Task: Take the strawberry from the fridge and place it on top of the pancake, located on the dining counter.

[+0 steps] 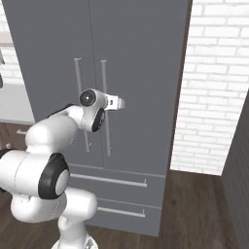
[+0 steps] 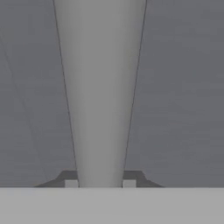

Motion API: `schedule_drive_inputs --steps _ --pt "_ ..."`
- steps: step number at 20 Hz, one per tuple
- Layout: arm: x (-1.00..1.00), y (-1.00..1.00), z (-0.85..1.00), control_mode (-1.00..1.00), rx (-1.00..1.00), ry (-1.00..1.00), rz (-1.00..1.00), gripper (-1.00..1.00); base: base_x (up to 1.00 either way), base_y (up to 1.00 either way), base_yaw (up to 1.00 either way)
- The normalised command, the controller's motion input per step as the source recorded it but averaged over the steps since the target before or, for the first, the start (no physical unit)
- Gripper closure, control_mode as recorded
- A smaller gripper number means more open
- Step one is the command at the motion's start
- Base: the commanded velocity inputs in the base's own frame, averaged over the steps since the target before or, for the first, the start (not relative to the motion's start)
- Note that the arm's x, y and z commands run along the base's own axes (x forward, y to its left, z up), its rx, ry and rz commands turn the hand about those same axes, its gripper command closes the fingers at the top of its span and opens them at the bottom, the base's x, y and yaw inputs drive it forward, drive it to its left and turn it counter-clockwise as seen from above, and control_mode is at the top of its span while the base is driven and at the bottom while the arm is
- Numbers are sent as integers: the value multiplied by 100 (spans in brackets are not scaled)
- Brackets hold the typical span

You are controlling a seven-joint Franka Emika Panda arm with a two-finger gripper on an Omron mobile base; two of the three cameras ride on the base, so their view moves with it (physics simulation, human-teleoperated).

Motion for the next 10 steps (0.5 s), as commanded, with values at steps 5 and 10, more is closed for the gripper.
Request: schedule_drive_inputs --steps 5,10 --pt "-60 -43 0 -100 0 5 0 100 0 0 0" --pt "-57 -56 0 -100 2 3 0 100 0 0 0"
